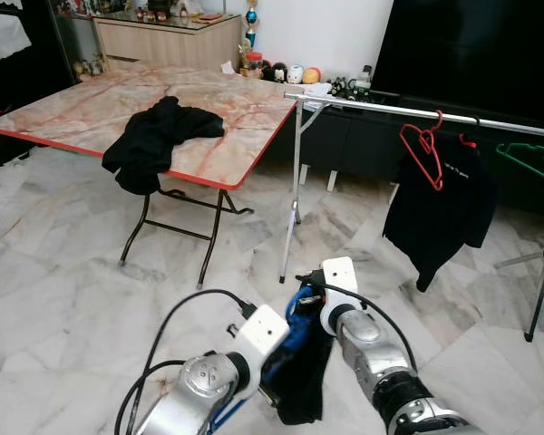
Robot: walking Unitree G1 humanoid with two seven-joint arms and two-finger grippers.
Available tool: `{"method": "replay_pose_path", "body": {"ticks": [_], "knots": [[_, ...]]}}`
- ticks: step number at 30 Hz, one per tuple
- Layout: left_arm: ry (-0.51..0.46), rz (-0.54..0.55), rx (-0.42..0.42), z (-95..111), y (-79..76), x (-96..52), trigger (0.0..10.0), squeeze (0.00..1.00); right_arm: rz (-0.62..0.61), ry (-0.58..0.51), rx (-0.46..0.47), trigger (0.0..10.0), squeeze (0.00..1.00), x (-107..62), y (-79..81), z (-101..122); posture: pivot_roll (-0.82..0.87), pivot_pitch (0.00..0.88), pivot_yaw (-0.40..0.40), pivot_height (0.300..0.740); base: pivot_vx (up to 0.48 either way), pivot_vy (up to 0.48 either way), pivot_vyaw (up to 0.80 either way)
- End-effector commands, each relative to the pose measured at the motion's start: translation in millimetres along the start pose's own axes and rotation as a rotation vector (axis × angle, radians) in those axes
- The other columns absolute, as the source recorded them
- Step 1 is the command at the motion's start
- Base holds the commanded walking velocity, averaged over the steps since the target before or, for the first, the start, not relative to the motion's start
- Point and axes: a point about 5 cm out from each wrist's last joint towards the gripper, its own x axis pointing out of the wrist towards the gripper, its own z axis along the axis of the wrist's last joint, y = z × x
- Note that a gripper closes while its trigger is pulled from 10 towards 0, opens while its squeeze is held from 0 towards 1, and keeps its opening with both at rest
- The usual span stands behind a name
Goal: Hang hanger
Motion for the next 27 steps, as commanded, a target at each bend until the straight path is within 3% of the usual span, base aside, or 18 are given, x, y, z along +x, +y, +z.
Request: {"method": "replay_pose_path", "body": {"ticks": [1,7,9,12,18,21,24,27], "knots": [[-0.059,-0.029,0.004,11.7,-5.5,3.3,10.0,0.0,0.035,-0.064,-0.028,10.0,0.0,1.9,2.5,19.1,0.19,0.0,-0.08,0.74,0.0,0.0,0.0],[-0.078,0.09,-0.057,14.4,8.5,8.8,10.0,0.0,0.109,-0.102,-0.027,10.0,0.0,-1.4,-1.4,28.2,0.18,0.0,-0.079,0.74,0.0,0.0,0.0],[-0.088,0.181,-0.075,16.5,19.5,8.9,10.0,0.0,0.037,-0.1,-0.001,10.0,0.0,-4.3,-16.7,28.3,0.17,0.0,-0.08,0.74,0.0,0.0,0.0],[-0.091,0.245,-0.092,16.5,27.3,8.3,10.0,0.0,-0.016,-0.091,0.03,10.0,0.0,-7.5,-27.4,24.4,0.17,0.0,-0.082,0.74,0.0,0.0,0.0],[-0.091,0.255,-0.104,15.9,29.2,9.2,10.0,0.0,-0.019,-0.069,0.076,10.0,0.0,-13.4,-34.3,14.0,0.17,0.0,-0.082,0.74,0.0,0.0,0.0],[-0.094,0.222,-0.114,15.7,24.8,11.0,10.0,0.0,0.03,-0.099,0.06,10.0,0.0,-15.7,-30.2,16.8,0.16,0.0,-0.077,0.74,0.0,0.0,0.0],[-0.097,0.187,-0.112,16.4,18.2,13.8,10.0,0.0,0.186,-0.184,0.029,10.0,0.0,-18.3,-12.8,33.5,0.16,0.0,-0.075,0.74,0.0,0.0,0.0],[-0.1,0.192,-0.118,16.6,18.1,14.2,10.0,0.0,0.262,-0.198,-0.012,10.0,0.0,-20.6,-4.0,38.9,0.16,0.0,-0.075,0.74,0.0,0.0,0.0]]}}
